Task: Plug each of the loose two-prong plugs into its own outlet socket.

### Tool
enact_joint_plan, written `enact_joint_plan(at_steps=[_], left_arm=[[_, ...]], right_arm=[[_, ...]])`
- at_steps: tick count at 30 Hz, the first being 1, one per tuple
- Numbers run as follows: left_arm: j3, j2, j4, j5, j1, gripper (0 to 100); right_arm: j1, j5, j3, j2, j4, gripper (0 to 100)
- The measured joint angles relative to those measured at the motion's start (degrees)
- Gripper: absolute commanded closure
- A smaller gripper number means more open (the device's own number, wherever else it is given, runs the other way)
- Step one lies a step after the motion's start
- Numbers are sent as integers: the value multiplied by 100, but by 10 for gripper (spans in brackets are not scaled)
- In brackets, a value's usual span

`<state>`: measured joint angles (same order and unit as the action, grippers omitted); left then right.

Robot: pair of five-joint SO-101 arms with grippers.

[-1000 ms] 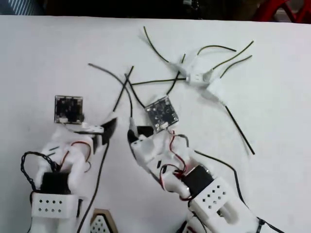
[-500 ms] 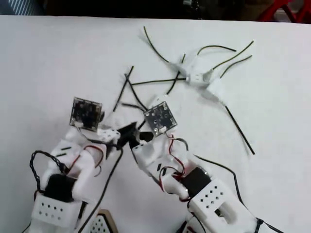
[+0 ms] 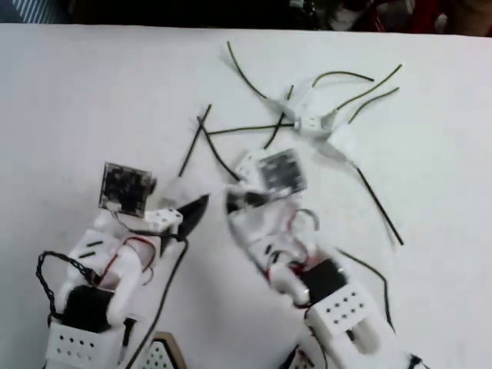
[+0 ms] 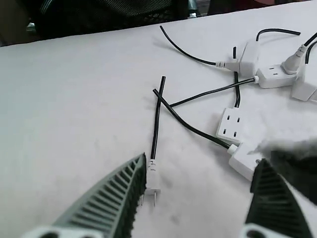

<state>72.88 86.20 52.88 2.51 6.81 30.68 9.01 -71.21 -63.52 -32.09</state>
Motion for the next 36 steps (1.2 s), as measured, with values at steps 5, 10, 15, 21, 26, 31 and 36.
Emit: enact_joint_plan(at_steps=[5, 10, 15, 21, 26, 31, 36], left_arm=[[-44, -730, 9, 0, -9, 664], [-633, -1934, -26, -26, 281, 663], [-1495, -3358, -26, -677, 633, 663], [-2690, -5160, -35, -747, 862, 616], [-3763, -6681, -44, -316, 862, 614], [-4782, -8246, -343, -18, 862, 615], [-5635, -9653, -756, 396, 941, 616]], right_arm=[[-1257, 35, 0, -343, 343, 981], [-2242, 431, -237, -396, 1002, 981], [-2611, 484, -404, -396, 1363, 981], [-2637, 492, -404, -396, 1398, 981], [-2637, 501, -448, -396, 1398, 981], [-2637, 501, -492, -396, 1398, 981], [-2637, 501, -492, -396, 1398, 981]])
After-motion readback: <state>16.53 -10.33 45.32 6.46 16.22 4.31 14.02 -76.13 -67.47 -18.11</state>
